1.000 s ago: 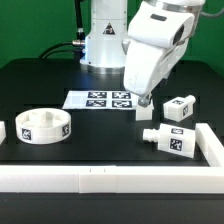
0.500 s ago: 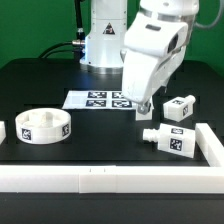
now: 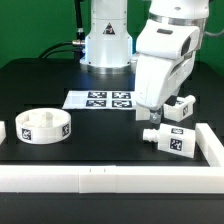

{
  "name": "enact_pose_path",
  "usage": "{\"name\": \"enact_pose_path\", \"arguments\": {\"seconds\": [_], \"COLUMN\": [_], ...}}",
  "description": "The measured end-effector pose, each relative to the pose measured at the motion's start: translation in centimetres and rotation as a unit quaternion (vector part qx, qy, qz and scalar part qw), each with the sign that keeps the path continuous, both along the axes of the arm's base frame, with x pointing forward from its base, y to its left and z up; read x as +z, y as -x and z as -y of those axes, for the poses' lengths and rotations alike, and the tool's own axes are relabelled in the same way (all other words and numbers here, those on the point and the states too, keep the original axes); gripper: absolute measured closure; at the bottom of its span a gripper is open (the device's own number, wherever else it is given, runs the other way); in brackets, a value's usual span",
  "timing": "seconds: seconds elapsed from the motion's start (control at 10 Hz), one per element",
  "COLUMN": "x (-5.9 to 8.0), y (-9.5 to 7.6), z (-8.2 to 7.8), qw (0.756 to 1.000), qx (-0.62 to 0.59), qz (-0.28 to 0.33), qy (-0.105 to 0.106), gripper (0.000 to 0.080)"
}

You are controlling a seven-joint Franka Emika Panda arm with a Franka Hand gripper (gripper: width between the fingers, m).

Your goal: Assemble stool

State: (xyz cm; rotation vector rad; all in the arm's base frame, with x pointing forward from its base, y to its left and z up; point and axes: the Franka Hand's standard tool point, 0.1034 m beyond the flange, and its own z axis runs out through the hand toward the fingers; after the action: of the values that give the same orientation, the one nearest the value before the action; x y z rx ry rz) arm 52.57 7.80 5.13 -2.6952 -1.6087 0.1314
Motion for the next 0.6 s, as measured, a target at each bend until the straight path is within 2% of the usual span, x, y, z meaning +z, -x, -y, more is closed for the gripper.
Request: {"name": "enact_pose_path", "arguments": {"seconds": [0.3,0.4,0.5,0.6], "x": [-0.1,-0.3,-1.1,-1.7], "y": [-0.1,-1.2,-2.2,-2.4], "z": [0.0,-0.5,-1.6,-2.1], "qw": [1.0,1.0,0.999,0.999], "qx": [0.0,-0.007,-0.007,0.004], "qz": [0.0,0.008,0.029,0.046], "qy": [0.0,-0.003,-0.014,-0.023], "gripper": [0.015,0.015,0.015,0.015]}}
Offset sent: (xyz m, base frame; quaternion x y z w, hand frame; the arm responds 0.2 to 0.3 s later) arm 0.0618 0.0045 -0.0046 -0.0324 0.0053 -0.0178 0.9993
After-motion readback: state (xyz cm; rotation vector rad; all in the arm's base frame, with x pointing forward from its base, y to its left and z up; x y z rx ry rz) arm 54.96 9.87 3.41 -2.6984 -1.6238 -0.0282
